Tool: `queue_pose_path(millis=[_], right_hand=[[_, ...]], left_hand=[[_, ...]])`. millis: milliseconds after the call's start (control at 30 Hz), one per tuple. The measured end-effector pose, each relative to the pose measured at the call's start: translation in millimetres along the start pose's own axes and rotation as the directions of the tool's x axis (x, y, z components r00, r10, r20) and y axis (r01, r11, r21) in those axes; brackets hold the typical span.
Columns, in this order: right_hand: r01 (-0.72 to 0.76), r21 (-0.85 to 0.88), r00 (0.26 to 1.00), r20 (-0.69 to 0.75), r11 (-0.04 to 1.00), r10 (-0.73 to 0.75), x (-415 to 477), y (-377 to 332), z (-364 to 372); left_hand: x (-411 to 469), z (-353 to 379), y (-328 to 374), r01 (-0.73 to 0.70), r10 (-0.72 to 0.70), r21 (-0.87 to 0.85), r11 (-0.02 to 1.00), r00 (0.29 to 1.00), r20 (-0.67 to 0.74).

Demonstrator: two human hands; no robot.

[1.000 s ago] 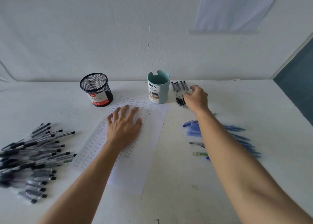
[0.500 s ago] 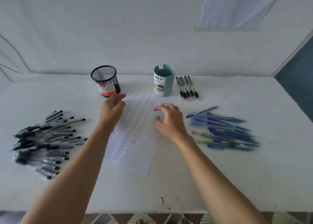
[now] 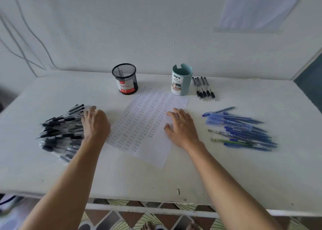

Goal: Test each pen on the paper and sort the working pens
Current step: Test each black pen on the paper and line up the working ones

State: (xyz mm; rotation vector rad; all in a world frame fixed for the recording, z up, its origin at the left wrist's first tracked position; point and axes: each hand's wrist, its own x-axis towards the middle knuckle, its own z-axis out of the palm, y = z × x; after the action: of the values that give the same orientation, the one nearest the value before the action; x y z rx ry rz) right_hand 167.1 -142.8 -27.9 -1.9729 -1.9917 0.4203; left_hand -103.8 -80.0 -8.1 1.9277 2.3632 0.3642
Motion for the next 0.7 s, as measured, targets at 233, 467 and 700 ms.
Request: queue_pose_path(millis=[233,467,700], right_hand=[[-0.008,0.006,1.0,0.015,1.0,0.008,-4.8,3.6,-2.1],[0.007,-0.122,0.994,0.11,0.993,0.007,-10.2,8.6,-0.6],[0.009,-0.08,1.0,0.025,0.997,-0.007,-16.4,9.8,4.9]], left_hand=[[-3.2,8.4,-5.1,-0.275,0.218,-0.172,0.946,0.933,-0.287],[-18.5,-3.2,26.2,-0.703,0.454,-0.344,0.623,0.682,-0.573],[-42.0,-32.7,68.5,-0.068,0.337,-0.979,0.194,0.942,0.001]])
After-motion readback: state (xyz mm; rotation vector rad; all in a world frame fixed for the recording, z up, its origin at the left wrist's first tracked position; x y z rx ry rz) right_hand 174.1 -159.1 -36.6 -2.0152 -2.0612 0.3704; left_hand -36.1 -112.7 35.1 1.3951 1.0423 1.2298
